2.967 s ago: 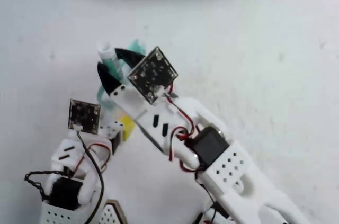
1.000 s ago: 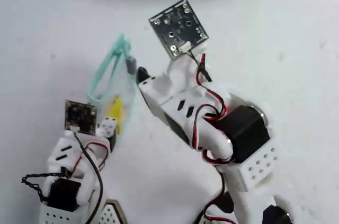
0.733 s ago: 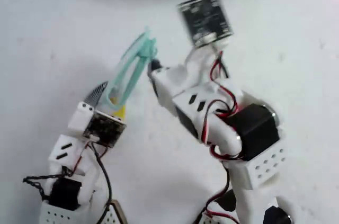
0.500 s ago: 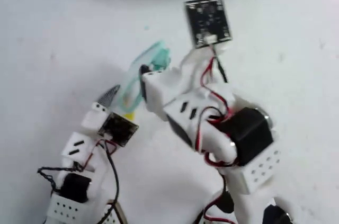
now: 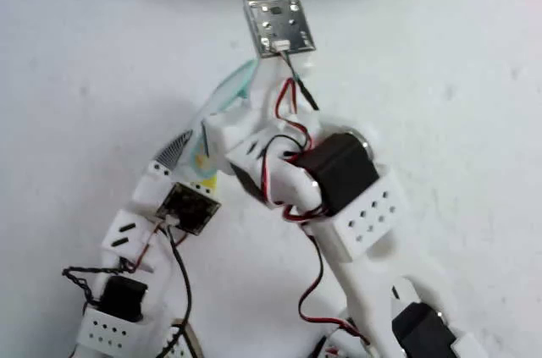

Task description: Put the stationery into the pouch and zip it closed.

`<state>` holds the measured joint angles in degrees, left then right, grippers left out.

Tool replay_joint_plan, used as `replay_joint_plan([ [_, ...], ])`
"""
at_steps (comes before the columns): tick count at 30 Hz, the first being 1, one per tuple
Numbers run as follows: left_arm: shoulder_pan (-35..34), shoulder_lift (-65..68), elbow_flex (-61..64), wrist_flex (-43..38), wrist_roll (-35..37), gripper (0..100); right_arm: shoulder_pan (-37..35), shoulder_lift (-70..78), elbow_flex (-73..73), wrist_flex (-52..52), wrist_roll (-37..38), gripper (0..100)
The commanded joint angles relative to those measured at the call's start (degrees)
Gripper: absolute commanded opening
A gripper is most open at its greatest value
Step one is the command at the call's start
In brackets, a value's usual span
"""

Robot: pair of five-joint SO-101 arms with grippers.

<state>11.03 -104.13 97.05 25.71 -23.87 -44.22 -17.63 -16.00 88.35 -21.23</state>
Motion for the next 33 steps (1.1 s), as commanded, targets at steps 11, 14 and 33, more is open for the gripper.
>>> replay_joint_plan([
  [11, 0.57, -0.66, -0.09, -2.73, -0.53, 2, 1.80, 8.31, -4.31, -4.35, -0.44, 29.8],
  [14, 0.57, -0.66, -0.09, -2.37, -0.53, 2, 0.57, 7.16, -10.37, -0.92, -0.53, 29.8],
  [33, 0.57, -0.66, -0.09, -2.29, 2.11, 2, 0.22, 2.33, -21.54, 4.88, -1.49, 29.8],
])
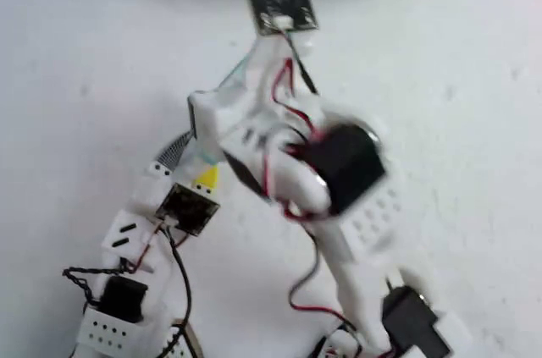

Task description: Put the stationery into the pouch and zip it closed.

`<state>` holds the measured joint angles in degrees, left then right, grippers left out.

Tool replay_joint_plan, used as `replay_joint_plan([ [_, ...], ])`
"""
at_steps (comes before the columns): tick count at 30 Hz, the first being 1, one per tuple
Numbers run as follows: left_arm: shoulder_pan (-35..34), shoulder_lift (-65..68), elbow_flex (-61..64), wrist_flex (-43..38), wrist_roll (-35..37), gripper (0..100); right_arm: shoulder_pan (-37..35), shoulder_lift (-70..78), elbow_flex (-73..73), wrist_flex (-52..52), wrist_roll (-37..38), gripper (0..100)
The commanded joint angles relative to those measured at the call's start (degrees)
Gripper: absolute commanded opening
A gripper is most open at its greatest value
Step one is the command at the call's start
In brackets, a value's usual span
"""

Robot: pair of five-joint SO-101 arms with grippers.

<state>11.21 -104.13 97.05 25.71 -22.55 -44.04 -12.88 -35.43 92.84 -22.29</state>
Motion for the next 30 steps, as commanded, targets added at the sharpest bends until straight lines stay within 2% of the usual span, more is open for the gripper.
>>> replay_joint_plan([
  [1, 0.40, -0.66, -0.09, -2.29, 0.88, 2, 0.04, -2.59, -2.11, 0.48, -0.44, 29.8],
  [10, 0.40, -0.66, -0.09, -2.29, 0.97, 2, 1.98, 4.18, 4.84, -1.98, -0.97, 30.0],
  [20, 0.31, -0.66, -0.09, -2.29, 0.97, 2, 2.33, 14.37, 4.92, -6.20, -2.64, 29.8],
  [24, 0.31, -0.66, -0.09, -2.29, 0.97, 2, 4.97, 18.07, 4.92, -6.02, -4.31, 28.9],
  [26, 0.31, -0.66, -0.09, -2.29, 0.97, 2, 6.11, 19.47, 4.92, -5.85, -4.13, 21.9],
  [29, 0.40, -0.66, -0.35, -2.29, 0.62, 4, 7.87, 20.00, 4.57, -5.93, -0.88, 1.1],
  [30, 0.40, -0.66, -1.05, -2.02, 1.05, 8, 8.48, 19.91, 3.60, -5.93, 1.67, 1.3],
])
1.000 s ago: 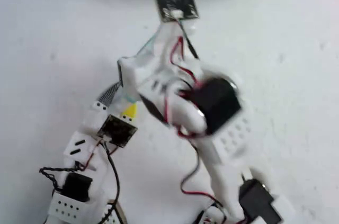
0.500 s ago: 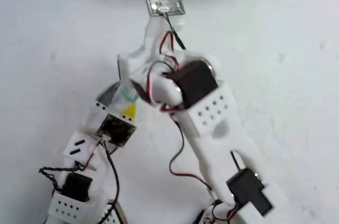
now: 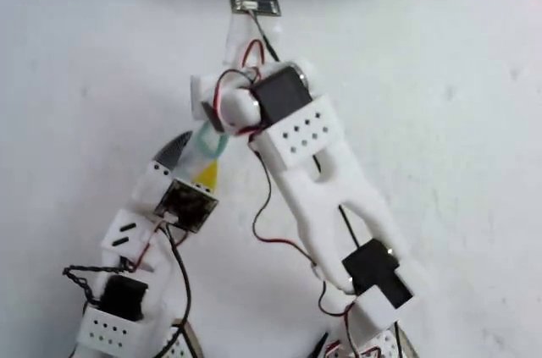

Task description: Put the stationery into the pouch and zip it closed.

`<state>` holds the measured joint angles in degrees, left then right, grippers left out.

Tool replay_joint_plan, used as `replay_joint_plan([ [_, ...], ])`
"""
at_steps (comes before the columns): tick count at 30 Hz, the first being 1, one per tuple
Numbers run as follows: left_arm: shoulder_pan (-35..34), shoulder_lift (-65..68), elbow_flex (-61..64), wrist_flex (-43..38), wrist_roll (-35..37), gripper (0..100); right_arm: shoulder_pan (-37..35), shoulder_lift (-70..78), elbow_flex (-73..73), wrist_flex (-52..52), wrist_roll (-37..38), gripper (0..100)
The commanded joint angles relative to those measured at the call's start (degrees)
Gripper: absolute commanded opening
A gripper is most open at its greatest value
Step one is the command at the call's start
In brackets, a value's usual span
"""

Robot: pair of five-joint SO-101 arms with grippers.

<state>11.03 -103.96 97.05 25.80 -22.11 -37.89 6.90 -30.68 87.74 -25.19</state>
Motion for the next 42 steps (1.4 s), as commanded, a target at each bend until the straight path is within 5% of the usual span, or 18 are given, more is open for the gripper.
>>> replay_joint_plan([
  [1, 0.57, -0.84, -1.93, -0.35, 1.05, 13, 3.03, 0.04, -2.20, -0.84, 6.68, 4.6],
  [4, 0.57, -0.84, -6.77, 9.49, 9.76, 28, 5.67, 0.04, -6.68, -0.84, 10.99, 1.1],
  [11, 0.57, -0.84, -26.11, 30.86, 11.96, 29, 9.27, 0.48, -18.20, -0.92, 19.60, 1.8],
  [16, -2.07, -0.84, -38.51, 40.88, 11.69, 29, 8.92, -0.04, -19.96, 1.63, 38.59, 1.8],
  [22, -10.86, -0.84, -36.48, 34.29, 12.22, 28, 6.37, -3.30, -18.90, 11.12, 62.95, 1.9],
  [28, -11.21, -0.84, -24.88, 24.09, 12.31, 29, 2.59, -13.85, -9.41, 10.95, 67.87, 1.9],
  [42, -4.53, -0.84, -32.35, 31.82, 18.73, 32, -4.70, -39.34, 15.65, 10.86, 78.77, 1.9],
])
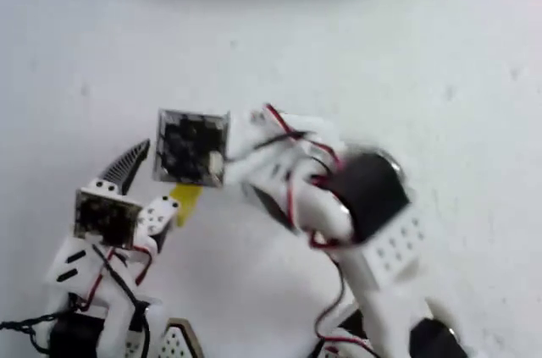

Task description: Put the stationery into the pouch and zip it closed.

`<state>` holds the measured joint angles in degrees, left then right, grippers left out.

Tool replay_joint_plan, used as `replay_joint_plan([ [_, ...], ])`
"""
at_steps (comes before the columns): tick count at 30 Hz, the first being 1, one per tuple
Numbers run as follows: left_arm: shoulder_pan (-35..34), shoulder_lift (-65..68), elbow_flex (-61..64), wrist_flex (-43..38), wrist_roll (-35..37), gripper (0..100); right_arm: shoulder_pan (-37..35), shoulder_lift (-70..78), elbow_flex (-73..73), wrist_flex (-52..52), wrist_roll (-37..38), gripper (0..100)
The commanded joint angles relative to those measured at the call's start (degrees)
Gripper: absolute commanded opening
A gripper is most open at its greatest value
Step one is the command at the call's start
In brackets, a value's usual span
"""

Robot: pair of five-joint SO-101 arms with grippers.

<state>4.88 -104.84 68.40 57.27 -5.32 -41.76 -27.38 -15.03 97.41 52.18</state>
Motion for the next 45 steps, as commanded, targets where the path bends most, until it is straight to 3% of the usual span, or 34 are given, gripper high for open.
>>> replay_joint_plan([
  [1, 2.59, 0.04, -3.78, 0.35, 2.55, 32, -1.80, -5.93, 0.26, 1.19, 1.41, 1.9],
  [10, 15.08, 0.04, -6.07, 2.73, 3.08, 32, -8.31, -7.16, 0.97, 1.45, 1.41, 1.8],
  [14, 16.04, 0.04, -11.08, 5.71, 3.08, 32, -8.92, -8.22, 1.41, 1.45, 1.58, 1.8],
  [22, 16.13, 0.04, -9.05, 1.41, -1.14, 32, -15.34, -16.84, 8.35, 1.45, 4.13, 1.8],
  [26, 16.22, 0.04, -12.84, 7.74, -1.32, 31, -13.76, -18.24, 8.44, 1.19, 4.31, 1.8],
  [31, 23.52, 0.04, -19.52, 17.67, -2.02, 15, -12.18, -18.51, 8.18, 1.10, 4.31, 1.8],
  [37, 33.98, 0.04, -18.29, 19.60, -9.41, 4, -12.26, -18.24, 1.93, 1.19, 2.90, 1.8],
  [45, 35.47, 0.04, -15.91, 16.79, -9.41, 2, -12.26, -18.24, 1.32, 1.19, -2.64, 1.8],
])
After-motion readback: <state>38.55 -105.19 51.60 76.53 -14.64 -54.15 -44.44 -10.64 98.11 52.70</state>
